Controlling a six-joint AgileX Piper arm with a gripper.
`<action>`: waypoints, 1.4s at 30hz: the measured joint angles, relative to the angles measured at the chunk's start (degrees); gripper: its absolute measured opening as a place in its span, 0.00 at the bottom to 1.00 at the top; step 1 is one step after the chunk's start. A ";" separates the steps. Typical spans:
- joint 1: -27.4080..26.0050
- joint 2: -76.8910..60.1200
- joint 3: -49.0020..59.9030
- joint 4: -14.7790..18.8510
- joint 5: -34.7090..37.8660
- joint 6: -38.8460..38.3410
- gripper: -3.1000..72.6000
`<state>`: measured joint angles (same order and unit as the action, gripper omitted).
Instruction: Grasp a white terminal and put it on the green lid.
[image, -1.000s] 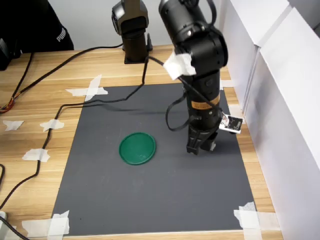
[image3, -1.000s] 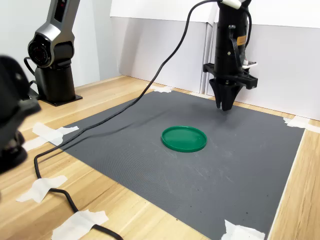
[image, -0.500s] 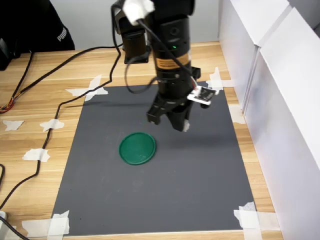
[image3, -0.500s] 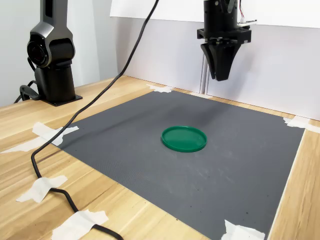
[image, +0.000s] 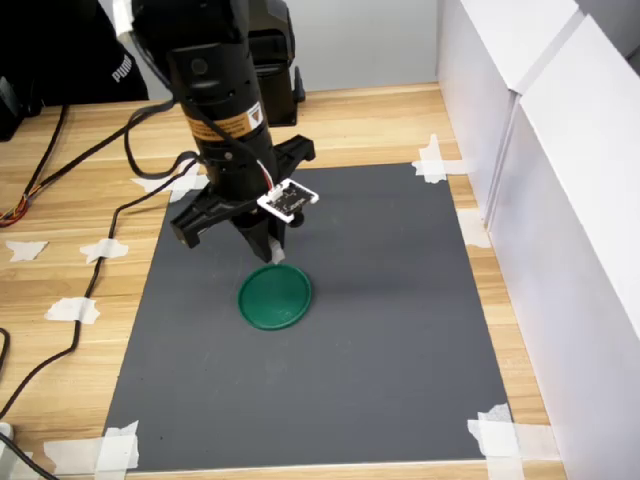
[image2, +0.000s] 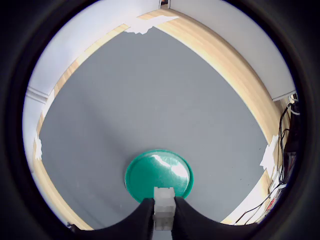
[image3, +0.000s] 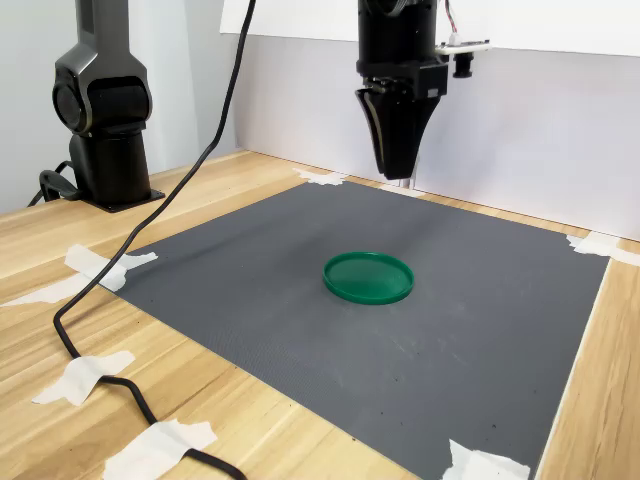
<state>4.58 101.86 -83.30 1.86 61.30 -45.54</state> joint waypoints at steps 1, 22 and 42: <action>-0.09 0.00 1.23 -0.16 -1.01 -0.30 0.16; -0.09 1.02 16.86 -3.38 -19.89 0.70 0.16; -0.09 2.71 16.76 -3.77 -18.88 -0.23 0.20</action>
<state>4.48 104.58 -66.55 -1.91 42.42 -45.77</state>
